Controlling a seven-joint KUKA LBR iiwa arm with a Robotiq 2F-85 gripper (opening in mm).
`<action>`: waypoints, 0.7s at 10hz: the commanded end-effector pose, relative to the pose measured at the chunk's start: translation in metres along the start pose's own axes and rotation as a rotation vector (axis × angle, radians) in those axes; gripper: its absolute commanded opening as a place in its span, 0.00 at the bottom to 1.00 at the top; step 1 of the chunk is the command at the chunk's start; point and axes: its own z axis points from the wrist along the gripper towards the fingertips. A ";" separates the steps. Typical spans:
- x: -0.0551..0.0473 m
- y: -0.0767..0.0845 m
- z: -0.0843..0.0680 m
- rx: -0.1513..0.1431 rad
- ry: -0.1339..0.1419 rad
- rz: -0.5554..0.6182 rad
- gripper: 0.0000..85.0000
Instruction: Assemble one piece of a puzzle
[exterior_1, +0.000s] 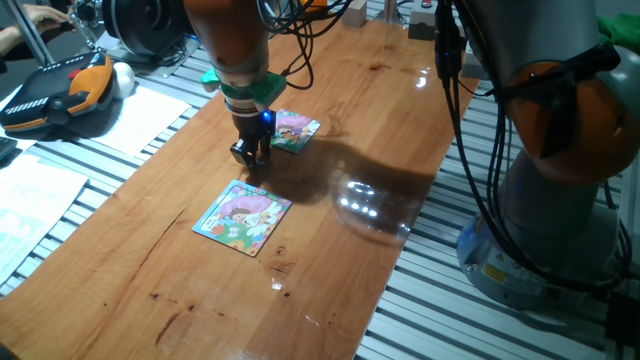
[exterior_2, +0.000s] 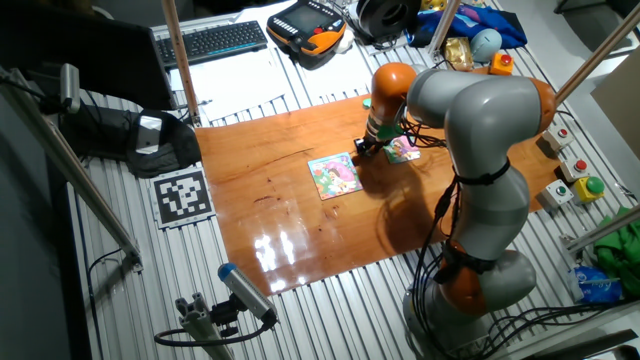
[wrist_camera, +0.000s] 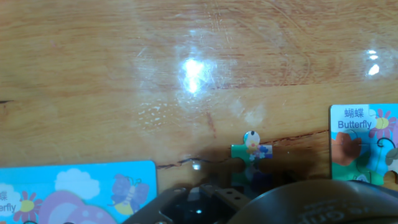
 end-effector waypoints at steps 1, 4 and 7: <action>0.000 0.000 0.000 -0.001 0.002 0.001 0.60; 0.000 0.000 0.001 -0.005 0.010 0.002 0.60; 0.000 0.000 0.000 -0.003 0.014 0.004 0.60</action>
